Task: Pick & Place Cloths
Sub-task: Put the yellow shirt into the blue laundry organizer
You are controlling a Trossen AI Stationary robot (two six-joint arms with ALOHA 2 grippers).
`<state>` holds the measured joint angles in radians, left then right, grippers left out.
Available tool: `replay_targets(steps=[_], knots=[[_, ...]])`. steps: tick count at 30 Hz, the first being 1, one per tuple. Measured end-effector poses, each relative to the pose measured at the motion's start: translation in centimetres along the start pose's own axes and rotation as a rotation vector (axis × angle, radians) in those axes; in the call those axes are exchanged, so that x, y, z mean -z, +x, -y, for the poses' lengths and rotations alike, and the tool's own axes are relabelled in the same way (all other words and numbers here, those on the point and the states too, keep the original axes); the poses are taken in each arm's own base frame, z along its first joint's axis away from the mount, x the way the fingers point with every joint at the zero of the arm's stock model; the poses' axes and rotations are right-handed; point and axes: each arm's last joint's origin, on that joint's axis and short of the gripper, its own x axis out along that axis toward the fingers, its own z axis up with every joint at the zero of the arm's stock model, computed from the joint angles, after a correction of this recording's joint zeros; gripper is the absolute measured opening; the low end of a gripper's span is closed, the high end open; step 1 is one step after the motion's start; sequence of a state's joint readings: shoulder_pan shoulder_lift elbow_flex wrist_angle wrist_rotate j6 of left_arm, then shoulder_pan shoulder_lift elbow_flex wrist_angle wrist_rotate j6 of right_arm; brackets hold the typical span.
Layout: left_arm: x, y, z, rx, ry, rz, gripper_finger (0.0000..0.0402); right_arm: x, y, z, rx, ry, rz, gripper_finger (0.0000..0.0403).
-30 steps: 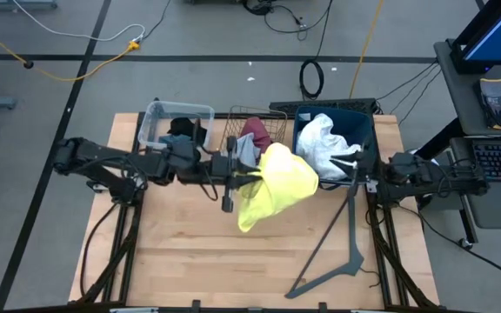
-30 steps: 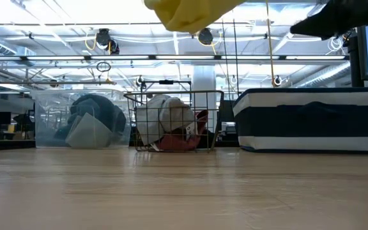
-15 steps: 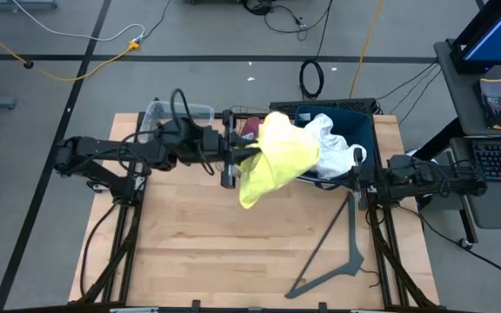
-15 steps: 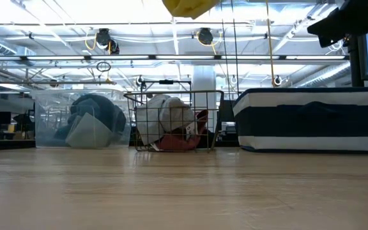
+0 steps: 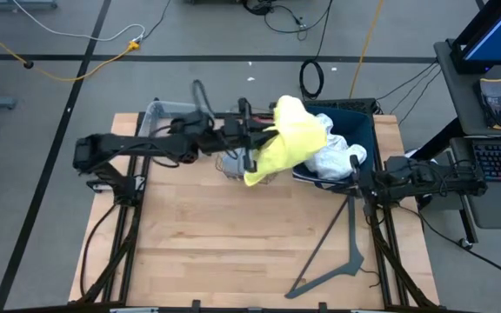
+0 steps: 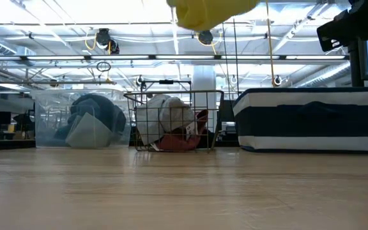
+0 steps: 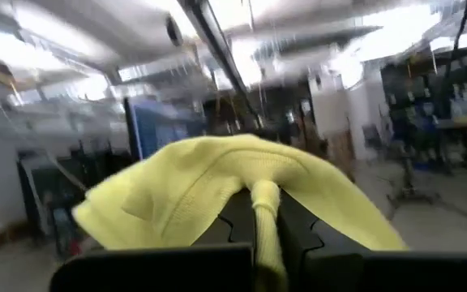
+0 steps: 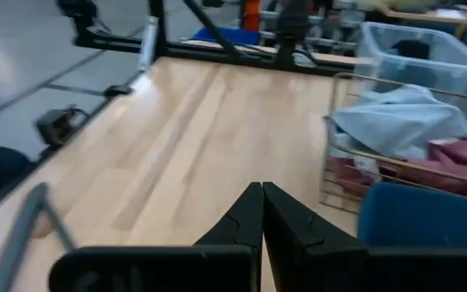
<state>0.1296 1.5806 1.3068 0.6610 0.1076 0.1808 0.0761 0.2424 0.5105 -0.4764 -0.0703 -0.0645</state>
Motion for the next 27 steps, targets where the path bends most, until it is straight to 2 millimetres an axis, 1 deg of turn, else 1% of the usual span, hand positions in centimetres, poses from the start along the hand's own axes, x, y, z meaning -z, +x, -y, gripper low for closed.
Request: replay_targets(steps=[1, 7, 11, 15, 21, 27], knots=[[0.4, 0.3, -0.2, 0.002, -0.005, -0.02, 0.0004, 0.0, 0.0, -0.1, -0.021, -0.001, 0.001, 0.0], [2.4, 4.2, -1.4, 0.019, 0.02, -0.015, 0.0004, 0.0, 0.0, -0.3, -0.1, 0.0, 0.006, 0.0], [3.8, 6.4, -2.5, 0.008, 0.043, -0.053, 0.0004, 0.0, 0.0, -0.4, -0.145, 0.001, 0.007, 0.0], [5.3, 8.1, -3.8, -0.011, 0.045, -0.085, 0.0004, 0.1, 0.0, -0.5, -0.171, 0.001, 0.003, 0.0], [8.0, 9.7, -6.0, -0.004, -0.001, -0.107, 0.0004, 0.1, 0.0, -0.5, -0.172, -0.002, 0.004, 0.0], [11.4, 10.0, -7.4, -0.003, -0.053, -0.156, 0.0004, 0.0, 0.0, -0.5, -0.172, -0.002, 0.004, 0.0]])
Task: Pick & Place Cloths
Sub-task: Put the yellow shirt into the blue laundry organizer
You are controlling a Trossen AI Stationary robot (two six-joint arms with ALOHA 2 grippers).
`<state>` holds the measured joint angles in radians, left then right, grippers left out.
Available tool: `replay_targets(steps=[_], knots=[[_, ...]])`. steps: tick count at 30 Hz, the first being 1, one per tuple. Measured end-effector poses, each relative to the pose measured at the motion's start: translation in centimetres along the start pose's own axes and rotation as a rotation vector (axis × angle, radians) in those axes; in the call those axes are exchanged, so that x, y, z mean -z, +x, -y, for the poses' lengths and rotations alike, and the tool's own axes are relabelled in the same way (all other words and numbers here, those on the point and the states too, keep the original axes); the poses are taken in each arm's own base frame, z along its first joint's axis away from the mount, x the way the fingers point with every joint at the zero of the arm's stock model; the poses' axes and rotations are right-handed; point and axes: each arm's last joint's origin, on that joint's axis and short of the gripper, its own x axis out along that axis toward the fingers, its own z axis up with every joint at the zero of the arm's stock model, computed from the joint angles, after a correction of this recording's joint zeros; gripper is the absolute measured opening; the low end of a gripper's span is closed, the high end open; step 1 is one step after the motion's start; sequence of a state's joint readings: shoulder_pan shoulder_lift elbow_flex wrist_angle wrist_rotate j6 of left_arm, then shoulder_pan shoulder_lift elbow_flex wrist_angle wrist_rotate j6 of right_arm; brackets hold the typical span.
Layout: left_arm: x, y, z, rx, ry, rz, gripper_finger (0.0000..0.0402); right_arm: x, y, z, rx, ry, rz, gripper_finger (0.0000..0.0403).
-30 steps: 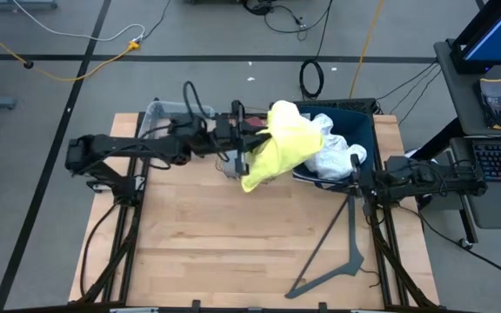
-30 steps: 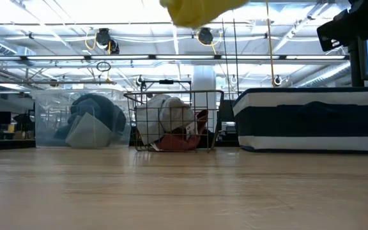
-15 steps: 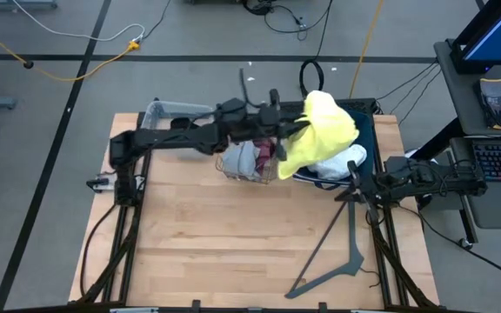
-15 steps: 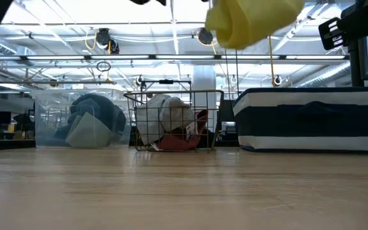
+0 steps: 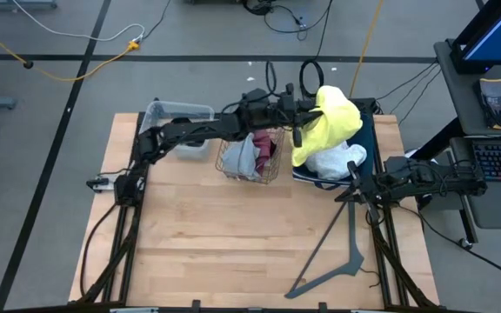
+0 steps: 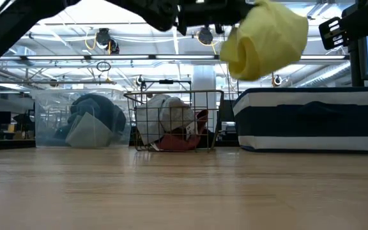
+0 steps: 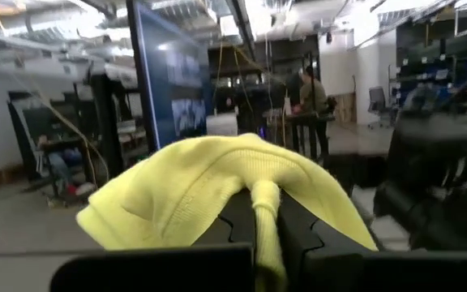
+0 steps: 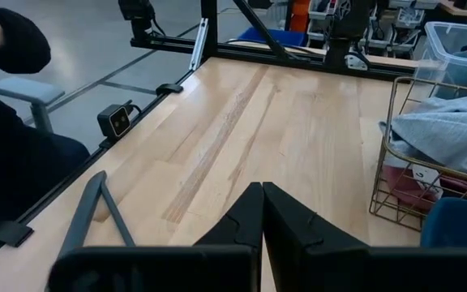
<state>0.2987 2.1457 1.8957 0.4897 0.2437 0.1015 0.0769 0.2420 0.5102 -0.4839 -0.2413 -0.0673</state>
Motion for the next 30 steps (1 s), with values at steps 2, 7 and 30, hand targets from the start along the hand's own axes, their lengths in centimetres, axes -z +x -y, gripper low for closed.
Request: replay_targets(steps=[2, 7, 30], knots=[[1.2, 0.2, -0.3, -0.002, -0.013, -0.022, 0.0004, 0.0, 0.0, 0.0, 0.0, -0.002, 0.0, 0.0], [3.9, 0.6, -0.6, 0.007, -0.052, -0.041, 0.0004, 0.0, 0.0, 0.0, 0.001, -0.005, 0.0, 0.0], [5.0, 1.0, 0.4, 0.108, -0.051, 0.024, 0.0004, -0.6, 0.0, 0.1, 0.014, -0.042, 0.062, 0.0]])
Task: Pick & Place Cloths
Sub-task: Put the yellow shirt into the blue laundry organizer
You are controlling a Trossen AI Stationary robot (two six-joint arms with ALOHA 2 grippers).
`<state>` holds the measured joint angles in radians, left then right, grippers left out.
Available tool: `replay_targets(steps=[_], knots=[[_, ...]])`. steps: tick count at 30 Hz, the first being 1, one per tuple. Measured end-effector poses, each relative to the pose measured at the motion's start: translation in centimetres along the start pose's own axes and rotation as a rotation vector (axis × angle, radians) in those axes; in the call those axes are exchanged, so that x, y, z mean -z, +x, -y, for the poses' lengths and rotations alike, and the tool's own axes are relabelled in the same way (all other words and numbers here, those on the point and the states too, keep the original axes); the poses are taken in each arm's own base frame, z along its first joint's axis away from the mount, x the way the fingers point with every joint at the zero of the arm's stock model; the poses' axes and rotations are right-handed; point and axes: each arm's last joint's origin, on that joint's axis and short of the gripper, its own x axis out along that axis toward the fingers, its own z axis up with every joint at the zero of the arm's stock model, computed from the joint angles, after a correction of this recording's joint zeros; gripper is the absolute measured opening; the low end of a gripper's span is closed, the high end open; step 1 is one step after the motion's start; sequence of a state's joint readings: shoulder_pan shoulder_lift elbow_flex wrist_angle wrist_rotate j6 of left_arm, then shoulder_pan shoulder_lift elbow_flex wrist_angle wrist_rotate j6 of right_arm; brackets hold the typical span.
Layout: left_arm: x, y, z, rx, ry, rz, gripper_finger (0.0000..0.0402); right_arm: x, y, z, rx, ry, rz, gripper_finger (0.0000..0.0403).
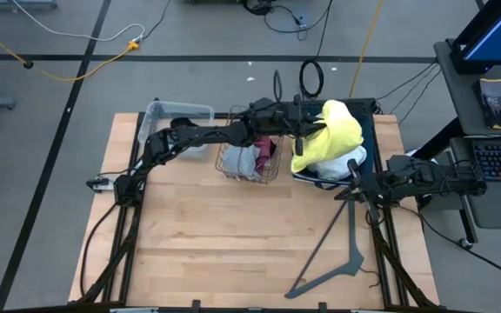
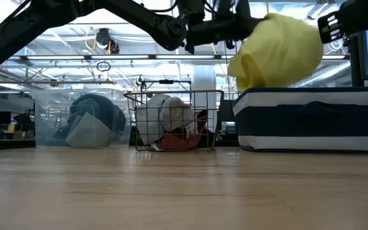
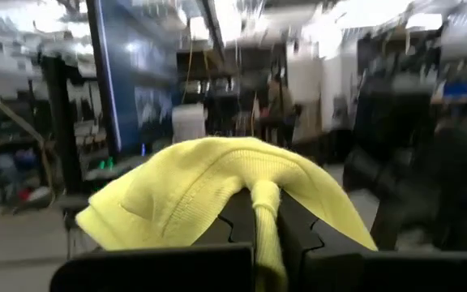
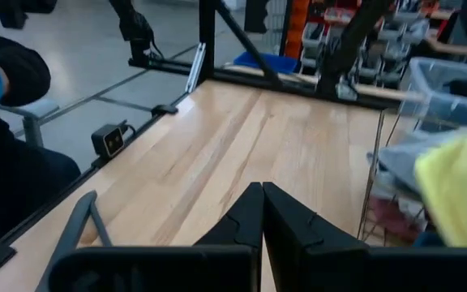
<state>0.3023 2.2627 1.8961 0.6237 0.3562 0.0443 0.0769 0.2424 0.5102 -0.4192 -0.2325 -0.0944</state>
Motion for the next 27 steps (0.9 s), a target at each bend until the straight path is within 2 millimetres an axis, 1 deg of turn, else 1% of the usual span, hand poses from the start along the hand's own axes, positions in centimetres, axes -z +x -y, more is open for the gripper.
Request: replay_targets(steps=[2, 6, 13, 20, 27], knots=[[0.6, 0.0, 0.0, -0.006, 0.008, -0.046, 0.0004, -0.2, 0.0, 0.0, 0.002, -0.01, 0.017, 0.0], [1.7, 0.1, 0.0, -0.015, 0.01, -0.058, 0.0009, -0.3, 0.0, 0.0, 0.003, -0.012, 0.028, 0.0], [2.6, 0.2, 0.0, -0.019, 0.018, -0.064, 0.0006, -0.5, 0.0, 0.0, 0.005, -0.011, 0.048, 0.0], [3.2, 0.1, 0.0, -0.042, 0.002, -0.136, 0.0052, -0.5, 0.0, 0.0, 0.004, -0.011, 0.047, 0.0], [3.5, 0.1, 0.1, -0.058, 0.009, -0.171, 0.0082, -0.5, 0.0, 0.0, 0.004, -0.011, 0.047, 0.0]])
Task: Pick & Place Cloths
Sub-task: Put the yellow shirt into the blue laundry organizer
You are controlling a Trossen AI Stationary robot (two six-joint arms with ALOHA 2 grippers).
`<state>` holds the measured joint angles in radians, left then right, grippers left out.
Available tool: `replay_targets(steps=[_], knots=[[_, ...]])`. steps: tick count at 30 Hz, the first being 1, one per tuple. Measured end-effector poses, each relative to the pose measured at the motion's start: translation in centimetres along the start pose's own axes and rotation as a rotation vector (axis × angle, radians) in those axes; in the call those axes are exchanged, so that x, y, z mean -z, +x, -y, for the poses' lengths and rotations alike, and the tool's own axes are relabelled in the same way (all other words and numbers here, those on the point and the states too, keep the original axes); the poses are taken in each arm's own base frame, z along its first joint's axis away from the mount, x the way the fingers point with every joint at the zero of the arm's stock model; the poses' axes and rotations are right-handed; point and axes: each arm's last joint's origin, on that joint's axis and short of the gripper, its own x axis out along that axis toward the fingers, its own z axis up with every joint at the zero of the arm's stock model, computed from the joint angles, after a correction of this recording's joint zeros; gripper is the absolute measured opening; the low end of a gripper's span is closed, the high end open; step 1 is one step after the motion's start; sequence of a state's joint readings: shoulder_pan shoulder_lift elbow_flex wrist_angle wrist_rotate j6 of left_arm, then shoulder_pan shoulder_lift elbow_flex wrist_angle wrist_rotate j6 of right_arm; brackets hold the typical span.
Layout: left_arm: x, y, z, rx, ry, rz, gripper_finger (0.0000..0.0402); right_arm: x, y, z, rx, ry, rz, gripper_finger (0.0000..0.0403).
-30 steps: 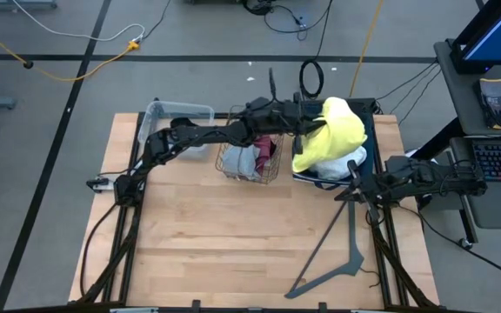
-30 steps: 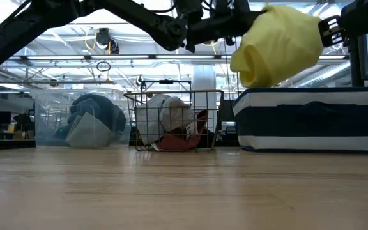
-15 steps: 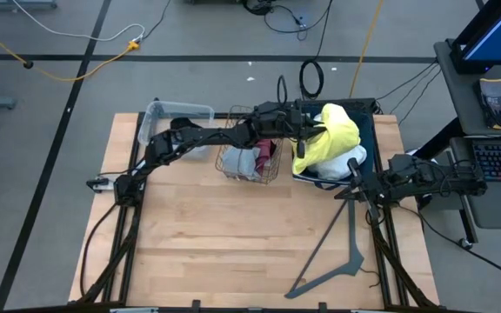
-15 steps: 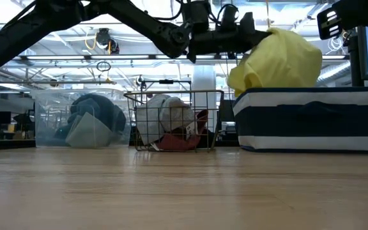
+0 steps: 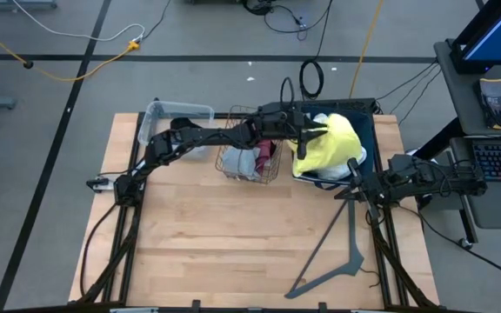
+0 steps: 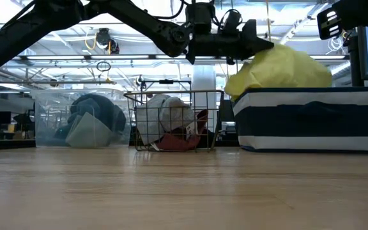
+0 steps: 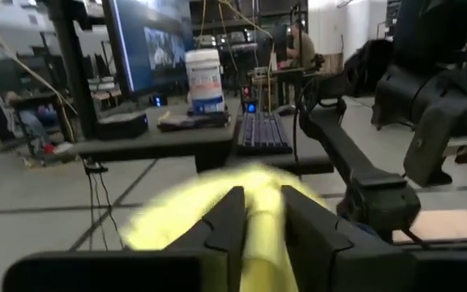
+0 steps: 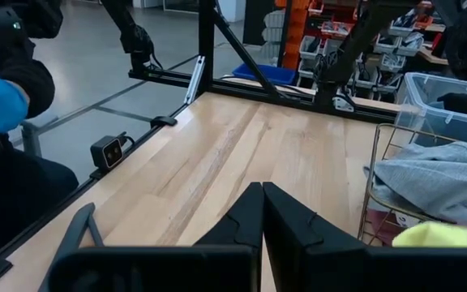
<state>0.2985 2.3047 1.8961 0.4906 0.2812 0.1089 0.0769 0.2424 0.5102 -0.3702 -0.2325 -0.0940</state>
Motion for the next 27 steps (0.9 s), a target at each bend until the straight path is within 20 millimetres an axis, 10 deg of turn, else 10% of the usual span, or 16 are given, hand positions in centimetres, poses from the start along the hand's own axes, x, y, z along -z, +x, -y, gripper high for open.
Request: replay_targets(steps=[15, 27], knots=[[-3.0, -0.6, 0.0, -0.023, -0.018, 0.085, 0.0183, 0.1, -0.2, 1.0, 0.352, -0.111, -0.056, 0.0], [-7.8, -4.8, 3.2, -0.077, -0.049, -0.436, 0.0186, 1.0, 2.3, 2.3, 0.599, -0.19, -0.285, 0.0]])
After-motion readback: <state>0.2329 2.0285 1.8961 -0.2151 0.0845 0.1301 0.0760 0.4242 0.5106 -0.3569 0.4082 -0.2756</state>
